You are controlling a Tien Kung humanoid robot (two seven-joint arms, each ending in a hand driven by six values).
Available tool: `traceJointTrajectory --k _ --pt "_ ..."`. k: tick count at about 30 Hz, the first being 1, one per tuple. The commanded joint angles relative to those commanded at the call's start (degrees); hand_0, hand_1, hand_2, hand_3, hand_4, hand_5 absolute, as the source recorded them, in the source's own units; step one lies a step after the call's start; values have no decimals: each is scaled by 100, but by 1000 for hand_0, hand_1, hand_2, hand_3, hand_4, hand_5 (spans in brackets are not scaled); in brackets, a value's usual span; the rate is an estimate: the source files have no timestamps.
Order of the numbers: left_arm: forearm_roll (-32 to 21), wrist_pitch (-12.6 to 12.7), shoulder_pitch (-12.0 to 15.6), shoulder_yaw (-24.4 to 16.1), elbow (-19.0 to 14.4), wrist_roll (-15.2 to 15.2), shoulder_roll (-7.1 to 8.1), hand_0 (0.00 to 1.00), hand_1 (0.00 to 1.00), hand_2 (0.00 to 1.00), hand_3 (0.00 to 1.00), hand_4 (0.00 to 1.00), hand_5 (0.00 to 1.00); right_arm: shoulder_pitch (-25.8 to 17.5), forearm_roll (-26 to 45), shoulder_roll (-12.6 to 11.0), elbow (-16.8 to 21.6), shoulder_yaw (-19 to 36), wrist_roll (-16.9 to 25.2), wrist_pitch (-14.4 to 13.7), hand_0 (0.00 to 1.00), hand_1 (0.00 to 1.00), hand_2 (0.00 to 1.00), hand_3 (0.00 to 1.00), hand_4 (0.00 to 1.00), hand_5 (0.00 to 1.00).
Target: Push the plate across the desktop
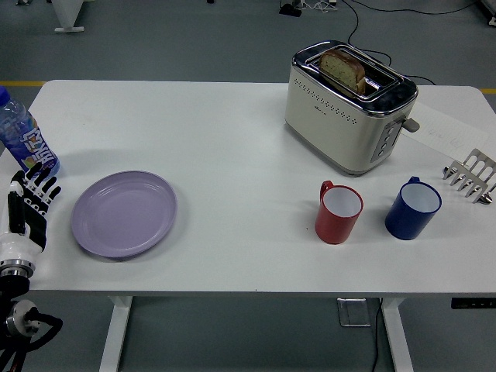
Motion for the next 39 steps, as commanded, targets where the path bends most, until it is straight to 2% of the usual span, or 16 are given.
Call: traceJointTrajectory --k 11,35,39 --pt "-163 -3 -98 116 152 -98 -181 837 886 887 863 533 998 15 -60 -2 6 16 -22 16 589 523 614 595 352 548" --pt "-391 -20 -203 454 268 -191 -262 826 868 869 859 513 998 43 -182 1 19 71 -73 25 590 526 615 599 353 548" --pt "-424 -7 -174 492 280 -230 -326 826 868 869 859 513 998 39 -189 9 22 76 -80 15 590 526 615 599 353 548"
